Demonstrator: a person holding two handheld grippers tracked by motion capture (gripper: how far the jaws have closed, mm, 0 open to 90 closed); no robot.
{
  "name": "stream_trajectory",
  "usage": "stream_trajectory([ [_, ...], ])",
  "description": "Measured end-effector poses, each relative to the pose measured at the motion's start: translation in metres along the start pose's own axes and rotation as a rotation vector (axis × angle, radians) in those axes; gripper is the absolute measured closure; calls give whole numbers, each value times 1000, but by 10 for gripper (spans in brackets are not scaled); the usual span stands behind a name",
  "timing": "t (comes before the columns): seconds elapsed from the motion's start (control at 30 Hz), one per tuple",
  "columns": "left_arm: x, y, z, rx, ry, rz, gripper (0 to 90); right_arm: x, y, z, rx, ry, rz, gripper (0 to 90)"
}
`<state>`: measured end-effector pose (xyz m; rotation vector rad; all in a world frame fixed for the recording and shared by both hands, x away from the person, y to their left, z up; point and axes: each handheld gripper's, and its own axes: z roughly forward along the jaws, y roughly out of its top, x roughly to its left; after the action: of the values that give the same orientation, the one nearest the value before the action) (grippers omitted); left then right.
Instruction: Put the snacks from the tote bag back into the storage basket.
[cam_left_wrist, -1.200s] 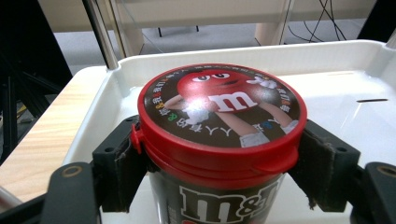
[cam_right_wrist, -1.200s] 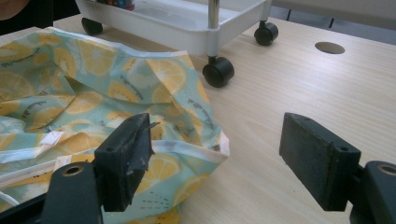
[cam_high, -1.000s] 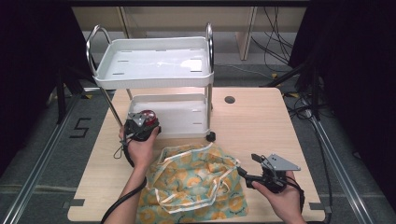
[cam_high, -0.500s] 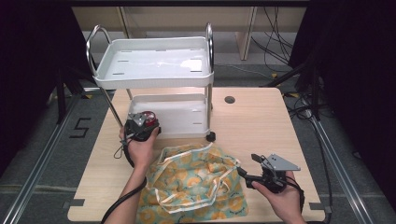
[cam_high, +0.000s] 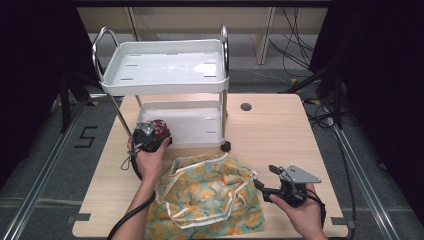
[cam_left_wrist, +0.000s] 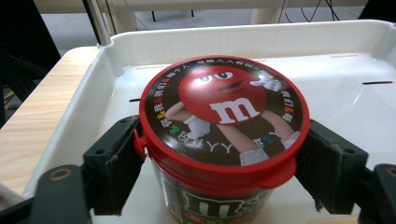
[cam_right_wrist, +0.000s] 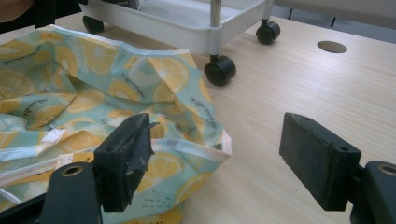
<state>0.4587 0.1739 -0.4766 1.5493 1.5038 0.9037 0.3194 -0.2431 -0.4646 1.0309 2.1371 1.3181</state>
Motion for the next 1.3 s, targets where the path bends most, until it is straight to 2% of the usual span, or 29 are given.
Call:
stream_trajectory([
  [0.1,0,-1,-4,-14,2,3,187,0,0,0,3,-3,-4,260],
  [0.17,-2,0,-7,-20,-3,-20,179,0,0,0,2,-5,-9,260],
  [0.2,-1,0,-9,-16,2,-19,177,0,0,0,1,-5,-10,260],
  [0.27,2,-1,-13,-8,5,9,169,-1,0,0,0,3,-3,260],
  [0.37,3,-4,-18,14,4,26,166,-1,0,0,-3,6,-5,259],
  [0.43,6,-7,-22,16,-3,9,164,-1,0,0,-1,2,-3,259],
  [0.57,9,-12,-28,17,-12,0,164,-1,0,0,-4,-6,-13,259],
  [0.6,10,-15,-33,6,-35,-20,164,1,0,0,1,-2,5,259],
  [0.63,13,-16,-36,15,-30,-2,164,0,0,0,4,0,0,259],
  [0.7,15,-18,-43,5,-34,-2,164,0,0,1,0,4,2,259],
  [0.8,17,-20,-55,-9,-60,-9,165,0,0,1,4,-7,-6,259],
  [0.83,16,-20,-60,-14,-69,-5,165,3,0,0,17,-7,27,260],
  [0.87,14,-22,-64,-26,-80,0,165,0,0,1,2,-10,-8,259],
  [0.93,11,-25,-71,-44,-103,-6,165,-1,0,1,-2,-11,-18,259],
  [0.97,11,-27,-74,-52,-111,1,165,-1,0,1,-4,-13,-23,259],
  [1.0,10,-31,-77,-51,-112,11,165,2,-1,0,9,-10,12,259],
  [1.03,9,-35,-80,-51,-118,16,165,2,-1,0,13,-9,18,259],
  [1.07,8,-40,-84,-48,-128,22,165,-1,0,0,7,-5,-9,259],
  [1.1,7,-45,-87,-47,-141,15,165,0,0,1,0,-2,-1,259],
  [1.17,5,-53,-93,-48,-144,28,170,-1,0,0,-1,-5,-5,259],
  [1.2,5,-56,-97,-49,-147,33,172,1,-1,-1,5,-10,15,259],
  [1.3,3,-65,-107,-38,-172,34,197,-2,-1,-2,-7,-1,-2,258],
])
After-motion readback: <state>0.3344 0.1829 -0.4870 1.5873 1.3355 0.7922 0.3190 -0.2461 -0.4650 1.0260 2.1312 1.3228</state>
